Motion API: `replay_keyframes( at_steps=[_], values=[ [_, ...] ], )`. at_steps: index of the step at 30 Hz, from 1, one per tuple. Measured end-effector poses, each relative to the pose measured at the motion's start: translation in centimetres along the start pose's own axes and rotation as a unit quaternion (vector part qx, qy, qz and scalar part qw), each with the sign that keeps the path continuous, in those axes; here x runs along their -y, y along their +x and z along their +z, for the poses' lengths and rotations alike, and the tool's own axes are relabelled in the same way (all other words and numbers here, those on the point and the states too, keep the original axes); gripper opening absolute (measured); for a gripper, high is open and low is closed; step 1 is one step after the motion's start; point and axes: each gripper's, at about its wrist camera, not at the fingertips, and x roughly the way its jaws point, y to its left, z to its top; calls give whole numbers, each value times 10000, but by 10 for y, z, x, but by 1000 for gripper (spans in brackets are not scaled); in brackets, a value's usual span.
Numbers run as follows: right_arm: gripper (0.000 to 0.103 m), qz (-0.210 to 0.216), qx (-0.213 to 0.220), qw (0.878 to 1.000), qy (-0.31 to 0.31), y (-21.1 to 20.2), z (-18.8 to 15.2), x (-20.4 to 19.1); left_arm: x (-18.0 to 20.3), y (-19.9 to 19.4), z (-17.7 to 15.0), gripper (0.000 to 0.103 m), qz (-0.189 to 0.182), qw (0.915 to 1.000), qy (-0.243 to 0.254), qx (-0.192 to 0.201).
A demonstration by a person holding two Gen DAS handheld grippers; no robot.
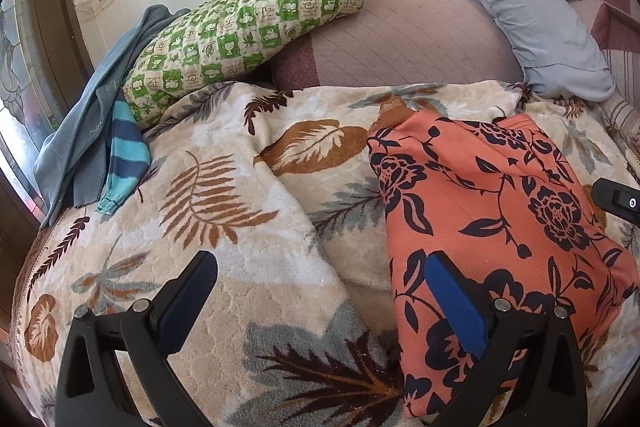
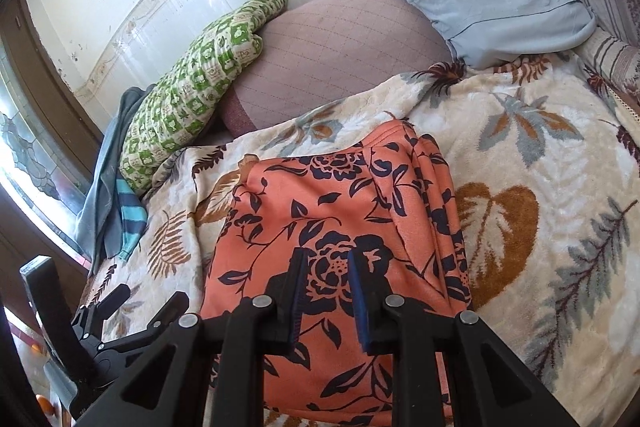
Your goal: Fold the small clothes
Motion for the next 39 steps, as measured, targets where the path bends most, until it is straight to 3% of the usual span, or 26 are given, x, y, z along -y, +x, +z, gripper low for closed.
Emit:
replay_keyframes(
  at_steps=[4, 6, 7, 8, 39],
  values=[
    [30, -36, -115, 9999, -88, 8, -4, -6, -1, 1, 0, 103, 34, 10000, 36, 24],
    [42, -41, -179, 9998, -90, 11, -6, -7, 0, 2, 0, 103, 50, 10000, 68, 39],
    [58, -60, -159, 9998, -90, 12, -6, -7, -1, 2, 0, 103, 54, 10000, 65, 39],
    [61, -62, -125, 9999, -98, 12, -7, -8, -1, 2, 0, 103, 52, 10000, 53, 39],
    [61, -146, -43, 9999, -30, 7, -4, -3, -4, 3, 0, 103, 37, 10000, -4, 79]
  ],
)
